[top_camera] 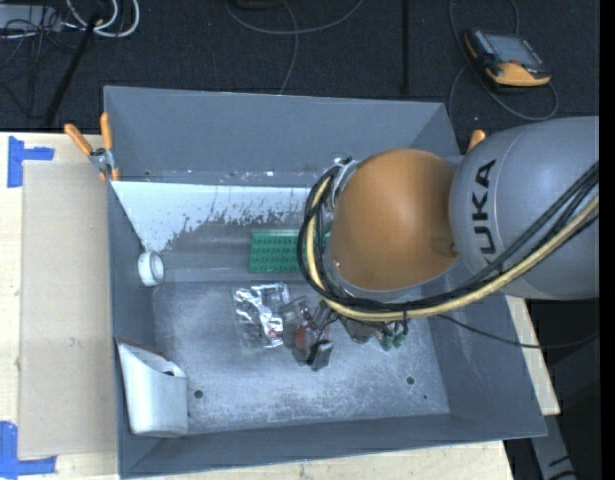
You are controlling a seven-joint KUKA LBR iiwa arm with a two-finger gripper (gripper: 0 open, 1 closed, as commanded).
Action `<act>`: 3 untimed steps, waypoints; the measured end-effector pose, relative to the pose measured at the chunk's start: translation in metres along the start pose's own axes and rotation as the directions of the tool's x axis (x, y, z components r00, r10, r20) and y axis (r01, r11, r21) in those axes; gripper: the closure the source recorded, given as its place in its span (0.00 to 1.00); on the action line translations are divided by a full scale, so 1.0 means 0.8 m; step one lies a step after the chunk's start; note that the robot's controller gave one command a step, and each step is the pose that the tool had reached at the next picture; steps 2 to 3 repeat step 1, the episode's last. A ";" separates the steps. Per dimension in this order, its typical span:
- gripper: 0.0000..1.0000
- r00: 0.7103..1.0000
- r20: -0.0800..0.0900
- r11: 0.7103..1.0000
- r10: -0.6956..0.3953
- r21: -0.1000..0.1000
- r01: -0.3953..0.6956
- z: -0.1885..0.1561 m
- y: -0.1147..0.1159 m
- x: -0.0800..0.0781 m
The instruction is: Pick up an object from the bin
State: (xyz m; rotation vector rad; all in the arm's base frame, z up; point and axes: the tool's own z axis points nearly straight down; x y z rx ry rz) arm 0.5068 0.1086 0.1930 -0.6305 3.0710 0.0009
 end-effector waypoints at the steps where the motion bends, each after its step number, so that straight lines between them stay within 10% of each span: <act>1: 1.00 1.000 0.001 1.000 0.006 0.001 -0.006 -0.082 -0.009 -0.004; 3: 1.00 1.000 0.001 1.000 0.006 0.001 -0.006 -0.082 -0.009 -0.004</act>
Offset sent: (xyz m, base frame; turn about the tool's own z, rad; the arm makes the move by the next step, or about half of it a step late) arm 0.0036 -0.0058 0.0621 0.0032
